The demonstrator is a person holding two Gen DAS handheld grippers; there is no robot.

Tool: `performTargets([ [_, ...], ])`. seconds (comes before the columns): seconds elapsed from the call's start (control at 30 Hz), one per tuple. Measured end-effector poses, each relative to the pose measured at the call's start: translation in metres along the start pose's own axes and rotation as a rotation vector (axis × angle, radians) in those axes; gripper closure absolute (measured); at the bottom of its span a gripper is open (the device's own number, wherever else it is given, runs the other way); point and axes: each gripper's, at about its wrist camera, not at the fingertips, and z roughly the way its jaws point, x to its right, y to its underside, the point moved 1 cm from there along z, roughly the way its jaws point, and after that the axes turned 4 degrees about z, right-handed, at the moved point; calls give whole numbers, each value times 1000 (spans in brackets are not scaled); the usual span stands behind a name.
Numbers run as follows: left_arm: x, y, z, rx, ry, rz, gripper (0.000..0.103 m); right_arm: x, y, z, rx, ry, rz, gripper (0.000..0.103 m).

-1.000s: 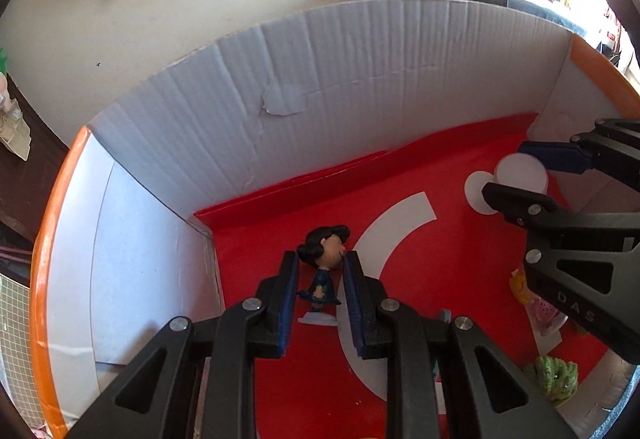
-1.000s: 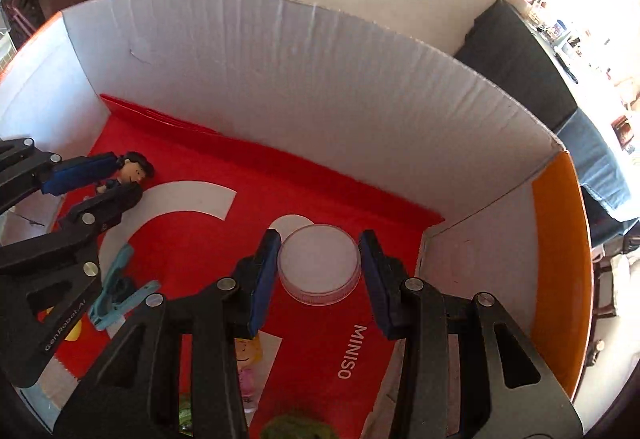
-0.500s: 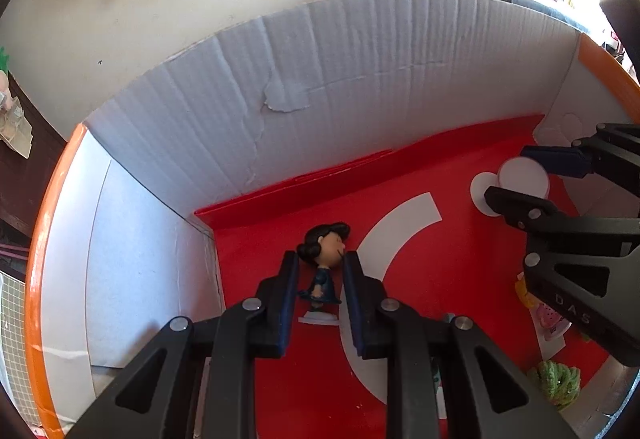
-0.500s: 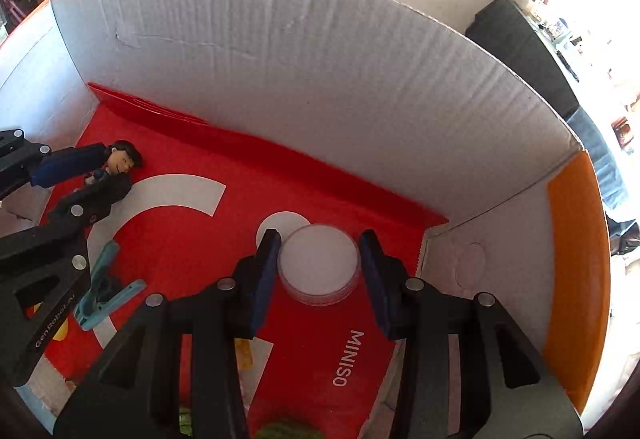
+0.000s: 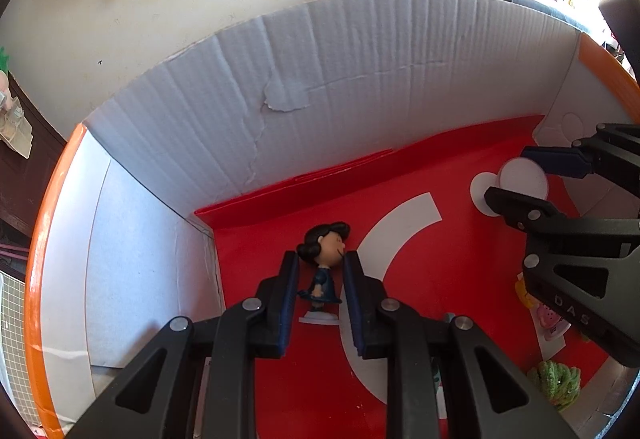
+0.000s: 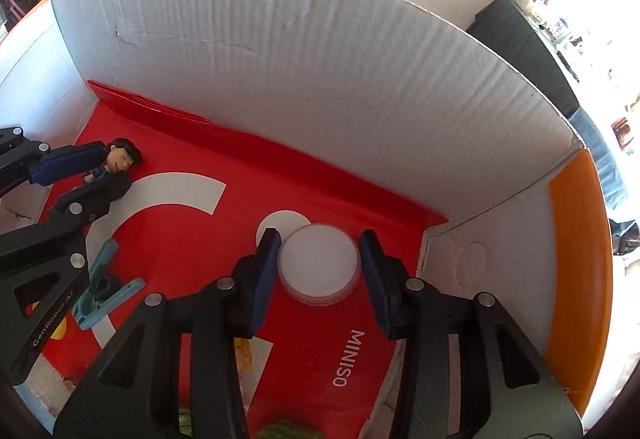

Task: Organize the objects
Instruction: 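Lower the figurine and lid onto the box floor and open both tools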

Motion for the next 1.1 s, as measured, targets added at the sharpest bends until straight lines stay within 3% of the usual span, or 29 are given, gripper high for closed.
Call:
performTargets([
  [0.47,3,0,-6,2,-1,-3,71,1,-2,-6,1,9,-8,61],
  [1.1,7,14,-49,50,-2,-11,71,-1,2,-20,49,17,8,60],
])
